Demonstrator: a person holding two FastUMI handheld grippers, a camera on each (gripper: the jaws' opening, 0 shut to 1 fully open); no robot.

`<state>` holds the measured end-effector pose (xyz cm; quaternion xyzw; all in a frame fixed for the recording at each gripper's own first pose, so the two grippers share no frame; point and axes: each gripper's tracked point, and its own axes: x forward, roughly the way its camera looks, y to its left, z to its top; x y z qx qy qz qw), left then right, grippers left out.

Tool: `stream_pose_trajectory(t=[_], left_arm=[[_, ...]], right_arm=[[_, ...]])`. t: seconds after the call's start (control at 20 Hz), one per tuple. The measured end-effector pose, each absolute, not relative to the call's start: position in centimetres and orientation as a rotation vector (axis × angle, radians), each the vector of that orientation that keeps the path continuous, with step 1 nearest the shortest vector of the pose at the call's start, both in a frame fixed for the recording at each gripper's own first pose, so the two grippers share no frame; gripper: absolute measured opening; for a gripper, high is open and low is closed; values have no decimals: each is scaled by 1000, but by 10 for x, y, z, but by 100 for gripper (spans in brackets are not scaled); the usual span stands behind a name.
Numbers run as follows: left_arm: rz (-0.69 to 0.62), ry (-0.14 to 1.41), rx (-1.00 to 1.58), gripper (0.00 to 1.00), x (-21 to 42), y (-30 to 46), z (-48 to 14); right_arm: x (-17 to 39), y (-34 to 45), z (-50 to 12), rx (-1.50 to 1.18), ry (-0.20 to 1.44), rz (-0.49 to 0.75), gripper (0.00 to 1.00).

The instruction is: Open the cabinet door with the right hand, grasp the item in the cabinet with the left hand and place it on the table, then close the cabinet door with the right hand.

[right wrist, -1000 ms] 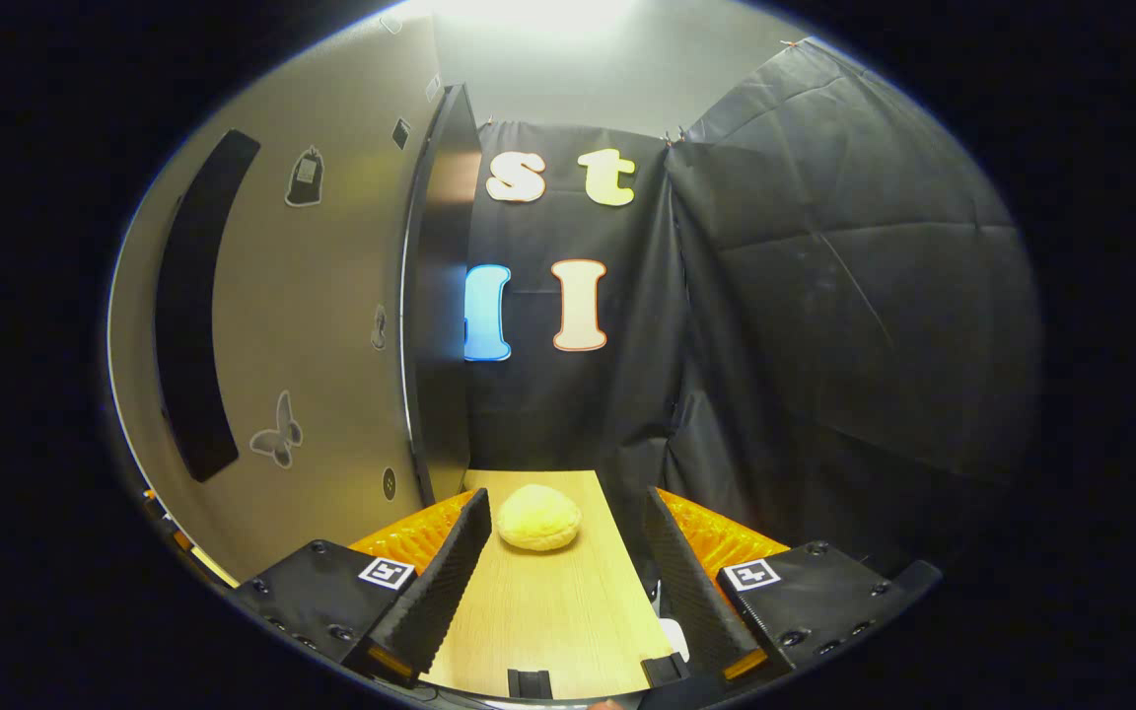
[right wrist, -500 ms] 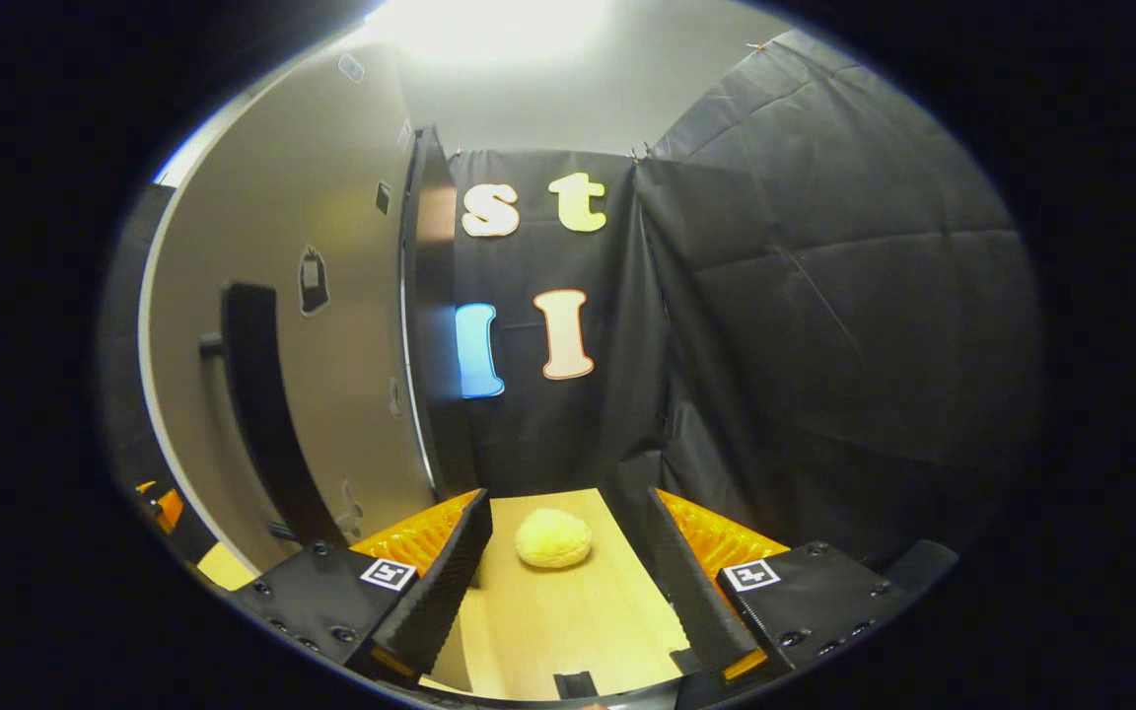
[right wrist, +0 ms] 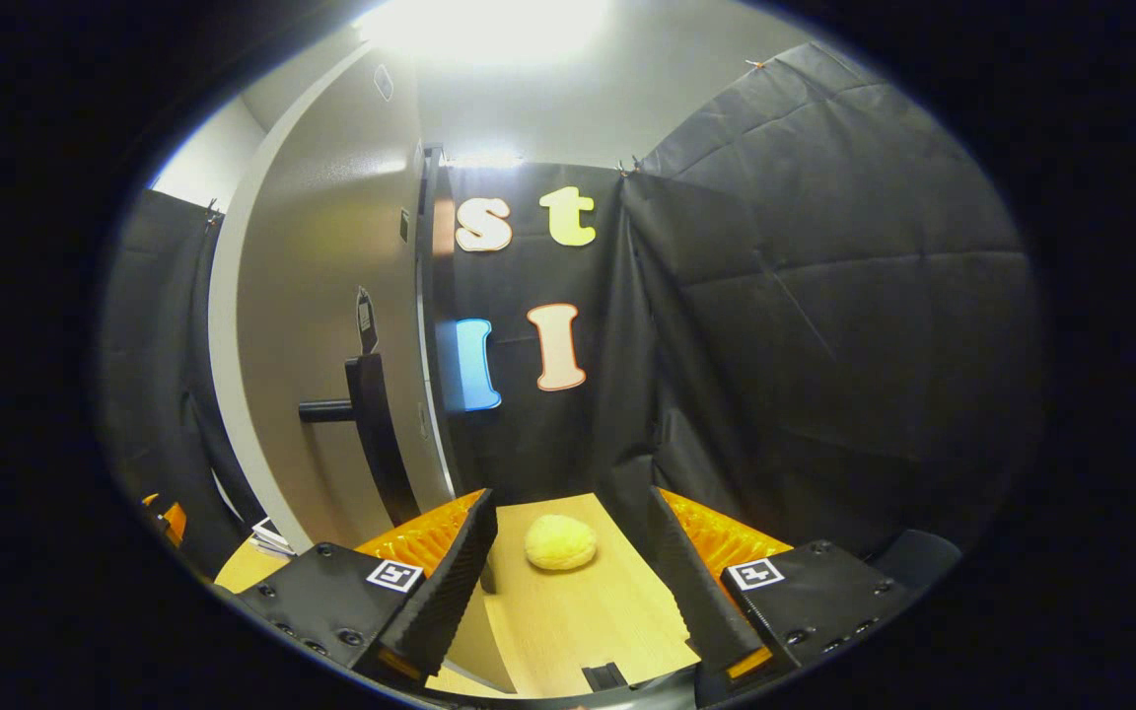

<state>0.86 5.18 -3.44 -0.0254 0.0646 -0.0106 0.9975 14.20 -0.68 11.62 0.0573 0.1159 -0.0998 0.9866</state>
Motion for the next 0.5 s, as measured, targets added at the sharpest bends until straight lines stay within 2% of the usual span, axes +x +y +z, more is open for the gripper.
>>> stream_pose_trajectory(t=[0.05, 0.1, 0.15, 0.2, 0.25, 0.5], left_arm=[[-26, 134, -54, 92, 12, 55, -39], [-29, 140, -56, 92, 15, 59, -44], [-35, 146, -60, 92, 18, 60, -47], [-43, 148, -66, 95, 22, 61, -50], [-50, 147, -72, 92, 24, 62, -51], [-82, 150, -79, 95, 30, 72, -58]], right_arm=[[140, -3, 115, 104, 238, -212, 92], [140, 1, 117, 93, 239, -219, 92], [139, 6, 117, 82, 241, -221, 96], [139, 12, 118, 76, 243, -215, 96], [140, 19, 118, 76, 246, -206, 92], [141, 58, 120, 89, 244, -152, 92]])
